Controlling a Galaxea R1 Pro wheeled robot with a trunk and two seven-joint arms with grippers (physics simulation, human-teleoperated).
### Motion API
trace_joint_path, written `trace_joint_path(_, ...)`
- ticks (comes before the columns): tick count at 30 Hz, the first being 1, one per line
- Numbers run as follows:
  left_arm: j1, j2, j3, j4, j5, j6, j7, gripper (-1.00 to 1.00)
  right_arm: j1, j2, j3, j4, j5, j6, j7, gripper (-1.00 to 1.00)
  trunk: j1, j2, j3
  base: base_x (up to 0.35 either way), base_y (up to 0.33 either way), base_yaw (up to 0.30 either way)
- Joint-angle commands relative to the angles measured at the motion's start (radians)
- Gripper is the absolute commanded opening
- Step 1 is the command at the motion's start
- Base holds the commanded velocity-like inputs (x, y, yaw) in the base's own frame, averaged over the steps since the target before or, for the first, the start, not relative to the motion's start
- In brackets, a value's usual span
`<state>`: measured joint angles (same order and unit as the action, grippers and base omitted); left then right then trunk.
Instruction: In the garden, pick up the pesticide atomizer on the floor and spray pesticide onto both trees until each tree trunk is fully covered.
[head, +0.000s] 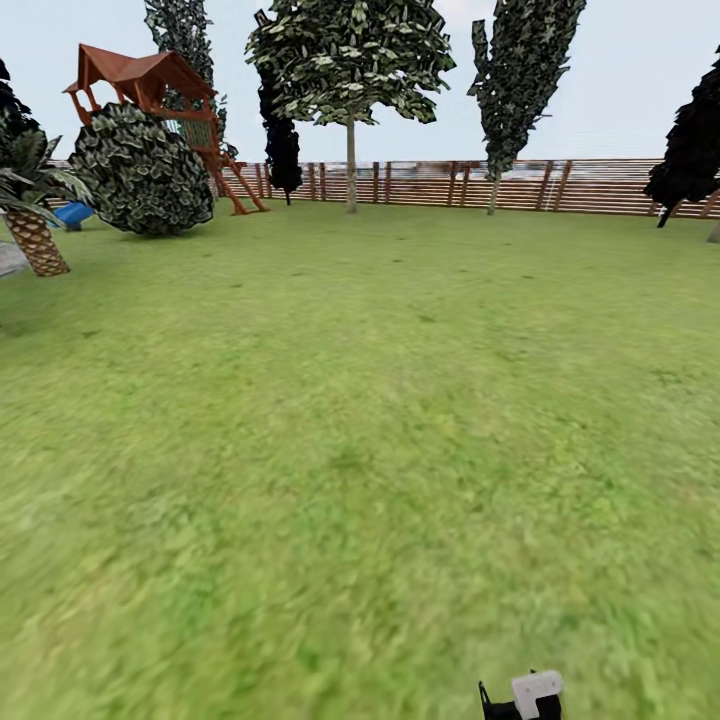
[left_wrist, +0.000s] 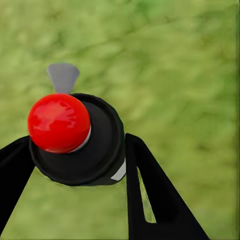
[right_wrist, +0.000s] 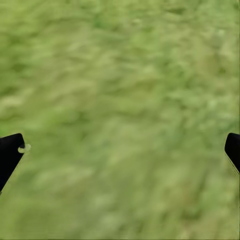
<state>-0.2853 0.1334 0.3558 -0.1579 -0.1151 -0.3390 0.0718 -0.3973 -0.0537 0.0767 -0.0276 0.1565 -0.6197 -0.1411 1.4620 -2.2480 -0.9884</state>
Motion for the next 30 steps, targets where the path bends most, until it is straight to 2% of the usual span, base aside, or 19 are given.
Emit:
trace_joint_path(1, 0.000, 0.000, 0.000, 0.000, 0.000, 0.000, 0.000, -1.00, 0.000, 0.000, 0.000, 0.000, 0.000, 0.000, 0.000, 1.00, 0.000, 0.000, 0.000, 0.338, 0.000, 0.000)
trace_joint_path(30, 0.000, 0.001, 0.002, 0.000, 0.000, 0.002, 0.000, -1.00, 0.000, 0.000, 0.000, 0.000, 0.000, 0.000, 0.000, 1.00, 0.000, 0.000, 0.000, 0.338, 0.000, 0.000)
